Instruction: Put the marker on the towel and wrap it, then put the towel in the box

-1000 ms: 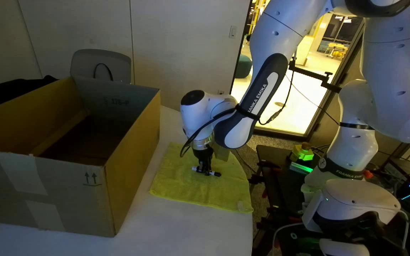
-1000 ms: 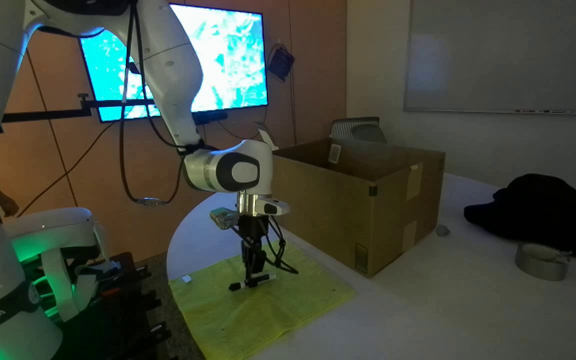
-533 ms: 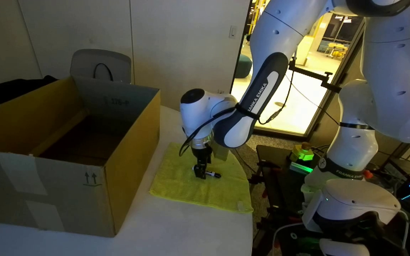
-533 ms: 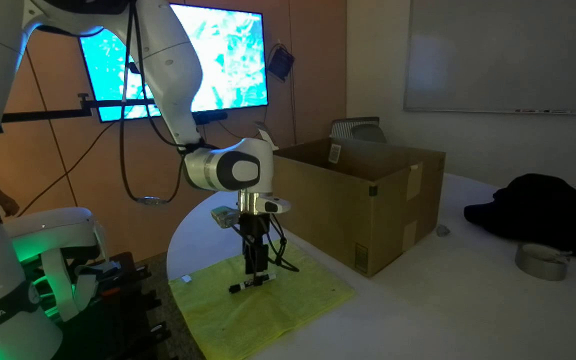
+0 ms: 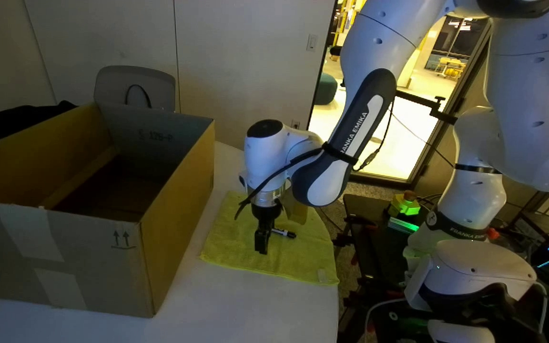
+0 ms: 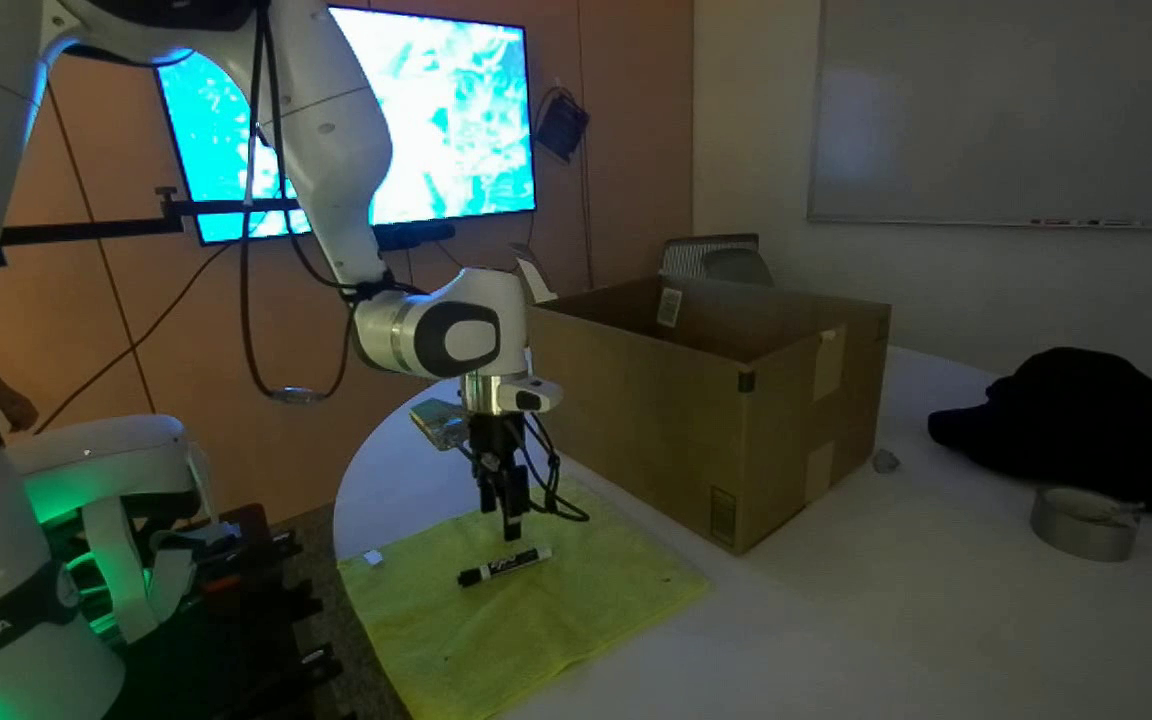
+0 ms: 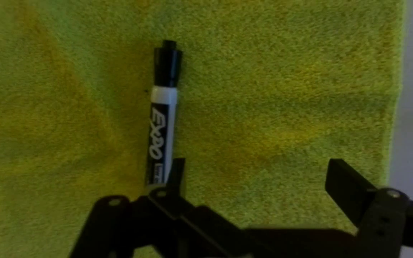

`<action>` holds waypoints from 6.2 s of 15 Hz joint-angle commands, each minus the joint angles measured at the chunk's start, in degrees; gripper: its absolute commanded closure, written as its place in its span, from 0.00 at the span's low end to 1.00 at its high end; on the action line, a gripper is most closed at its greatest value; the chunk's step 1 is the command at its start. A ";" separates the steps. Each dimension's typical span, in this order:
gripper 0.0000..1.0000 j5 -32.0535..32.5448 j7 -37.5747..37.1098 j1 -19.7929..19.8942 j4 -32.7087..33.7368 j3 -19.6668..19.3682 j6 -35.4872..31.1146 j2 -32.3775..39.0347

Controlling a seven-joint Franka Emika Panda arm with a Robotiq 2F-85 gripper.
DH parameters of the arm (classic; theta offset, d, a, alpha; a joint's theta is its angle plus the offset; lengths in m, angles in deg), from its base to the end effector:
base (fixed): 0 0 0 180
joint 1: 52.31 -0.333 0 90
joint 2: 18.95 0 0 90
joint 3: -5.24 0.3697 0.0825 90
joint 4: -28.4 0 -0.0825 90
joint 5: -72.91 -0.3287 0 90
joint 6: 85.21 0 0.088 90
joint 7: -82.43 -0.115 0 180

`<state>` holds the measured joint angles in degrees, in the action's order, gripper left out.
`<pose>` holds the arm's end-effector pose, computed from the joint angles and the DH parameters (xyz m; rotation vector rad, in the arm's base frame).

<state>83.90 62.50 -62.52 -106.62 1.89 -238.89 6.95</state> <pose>0.4893 0.0643 0.2207 3.0105 -0.0699 -0.1517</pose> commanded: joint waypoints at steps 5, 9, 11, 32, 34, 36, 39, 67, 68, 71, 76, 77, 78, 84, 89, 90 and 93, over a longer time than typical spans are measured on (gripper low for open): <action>0.00 -7.92 13.46 3.54 -2.50 8.12 -4.46 0.44; 0.00 -6.35 15.55 2.49 -2.27 7.67 -4.87 1.82; 0.00 -6.48 16.84 2.70 -2.35 7.91 -5.05 2.20; 0.88 -5.90 17.01 2.08 -2.24 6.70 -4.34 2.13; 0.86 -7.08 18.96 3.77 -3.45 8.23 -3.83 0.19; 0.86 -7.89 20.34 5.22 -4.77 9.07 -3.90 -1.80; 0.86 -9.34 21.94 7.47 -6.54 9.52 -3.24 -4.91; 0.00 -14.69 29.08 17.49 -1.42 2.96 2.71 -3.88; 0.00 -14.80 29.46 17.95 -1.92 2.77 2.04 -4.37; 0.00 -15.09 31.10 19.81 -3.05 2.49 0.14 -5.24; 0.00 -13.97 33.39 22.27 -2.61 1.54 -0.40 -3.19; 0.00 -13.78 33.65 22.53 -2.47 1.24 -0.50 -2.70; 0.00 -13.40 33.95 22.69 -2.25 0.78 -0.39 -2.33; 0.00 -11.29 35.21 22.78 -1.41 -0.62 -3.55 1.24; 0.00 -9.02 34.21 22.48 -0.64 -1.25 -6.64 4.93; 0.00 -8.70 34.12 22.48 -0.59 -1.28 -7.04 5.40; 0.09 -8.53 34.02 22.61 -0.85 -1.12 -7.15 5.31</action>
<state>74.23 97.16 -39.58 -108.19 1.25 -244.21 10.46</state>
